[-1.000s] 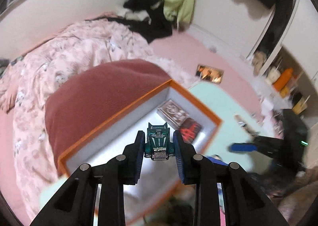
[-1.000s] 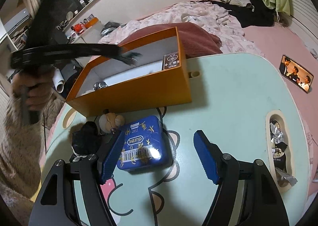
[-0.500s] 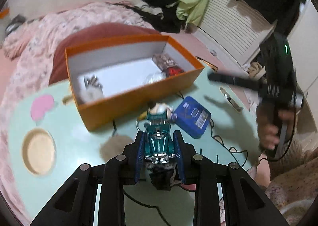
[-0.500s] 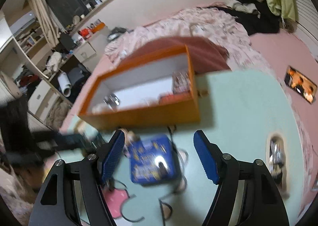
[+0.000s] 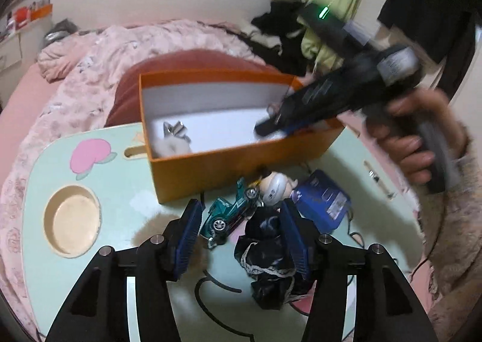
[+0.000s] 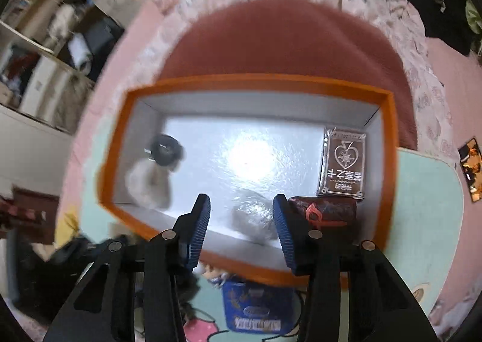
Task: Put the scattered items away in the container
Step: 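Grasp the foil-wrapped ball in the box with the right tool, then place the foil ball on the table beside the blue tin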
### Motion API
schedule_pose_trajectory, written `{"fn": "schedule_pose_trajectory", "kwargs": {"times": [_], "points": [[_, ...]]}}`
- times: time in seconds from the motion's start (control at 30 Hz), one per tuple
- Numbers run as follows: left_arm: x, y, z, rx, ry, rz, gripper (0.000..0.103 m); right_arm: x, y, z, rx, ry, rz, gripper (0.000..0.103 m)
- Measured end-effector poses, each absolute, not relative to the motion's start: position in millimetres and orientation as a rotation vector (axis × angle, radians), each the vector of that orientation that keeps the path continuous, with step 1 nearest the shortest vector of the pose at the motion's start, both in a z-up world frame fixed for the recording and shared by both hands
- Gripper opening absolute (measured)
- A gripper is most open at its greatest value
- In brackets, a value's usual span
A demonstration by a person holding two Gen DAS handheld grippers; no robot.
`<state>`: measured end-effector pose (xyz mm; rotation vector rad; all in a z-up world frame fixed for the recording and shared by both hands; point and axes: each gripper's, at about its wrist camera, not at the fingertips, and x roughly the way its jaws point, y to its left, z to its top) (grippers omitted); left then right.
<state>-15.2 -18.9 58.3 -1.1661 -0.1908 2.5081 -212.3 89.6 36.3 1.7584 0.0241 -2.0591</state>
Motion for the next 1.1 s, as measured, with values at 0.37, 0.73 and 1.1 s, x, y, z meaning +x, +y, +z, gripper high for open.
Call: {"fn": "schedule_pose_trajectory", "kwargs": {"times": [0.37,0.73,1.1], "points": [[-8.9,-55.1,79.7,-1.068,-0.3,2.587,0.055,-202.9,92.8,22.4,1.678,0.053,-2.111,0.036],[-33.8,-57.5,108.6,-1.017,-0.175,2.626,0.055,-108.5,143.8,91.2,1.193,-0.144,-2.206,0.036],[-79.6,-49.9,113.9,-1.13,-0.074,2.601,0.047,-52.8,184.8,35.3,1.374,-0.195,-2.186,0.036]]}}
